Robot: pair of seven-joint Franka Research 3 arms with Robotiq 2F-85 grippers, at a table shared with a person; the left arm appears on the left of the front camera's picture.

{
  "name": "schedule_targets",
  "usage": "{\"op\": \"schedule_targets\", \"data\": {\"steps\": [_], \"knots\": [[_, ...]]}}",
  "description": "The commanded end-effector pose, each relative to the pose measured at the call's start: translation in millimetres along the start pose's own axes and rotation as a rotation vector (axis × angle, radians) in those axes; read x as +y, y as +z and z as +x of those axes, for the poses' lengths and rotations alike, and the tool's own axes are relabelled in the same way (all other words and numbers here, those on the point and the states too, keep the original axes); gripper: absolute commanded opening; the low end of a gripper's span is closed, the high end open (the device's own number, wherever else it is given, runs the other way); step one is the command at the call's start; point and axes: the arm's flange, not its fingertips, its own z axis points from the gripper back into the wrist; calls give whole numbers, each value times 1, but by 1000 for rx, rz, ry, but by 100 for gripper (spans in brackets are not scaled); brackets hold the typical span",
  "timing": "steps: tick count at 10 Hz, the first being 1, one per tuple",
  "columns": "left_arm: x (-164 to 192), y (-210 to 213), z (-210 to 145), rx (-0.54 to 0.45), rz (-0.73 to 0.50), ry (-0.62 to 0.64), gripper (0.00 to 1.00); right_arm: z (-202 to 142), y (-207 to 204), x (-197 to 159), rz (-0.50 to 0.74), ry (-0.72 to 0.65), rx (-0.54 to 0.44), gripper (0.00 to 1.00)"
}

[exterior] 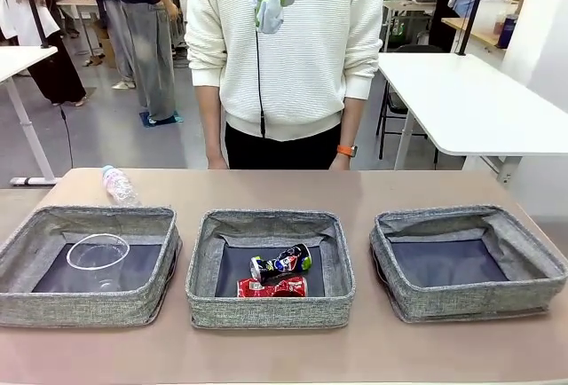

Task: Sort the waste into the appropriate baskets.
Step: Pick up the waste item pointed out by the person, then place the picked waste into the Fabric basket indicated by the person.

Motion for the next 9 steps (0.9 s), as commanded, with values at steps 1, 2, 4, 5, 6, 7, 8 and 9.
{"op": "schedule_targets", "data": {"steps": [1, 2, 4, 5, 6, 7, 8, 9], "knots": [[0, 0, -3, 6, 4, -7, 100, -6, -1, -4, 5, -10, 6, 10], [0, 0, -3, 6, 4, -7, 100, -6, -1, -4, 5, -10, 6, 10], [0, 0, -3, 6, 4, -7, 100, -6, -1, -4, 5, -10, 6, 10], [0, 0, -3, 6, 4, -7, 100, -6, -1, -4, 5, -10, 6, 10], [0, 0, -3, 6, 4, -7, 100, -6, -1, -4, 5, -10, 6, 10], [0, 0, -3, 6, 4, -7, 100, -6, -1, -4, 5, -10, 6, 10], [0, 0, -3, 6, 4, -7, 100, -6, -1, -4, 5, -10, 6, 10], [0, 0, -3, 6, 4, -7, 100, -6, -1, -4, 5, -10, 6, 10]]}}
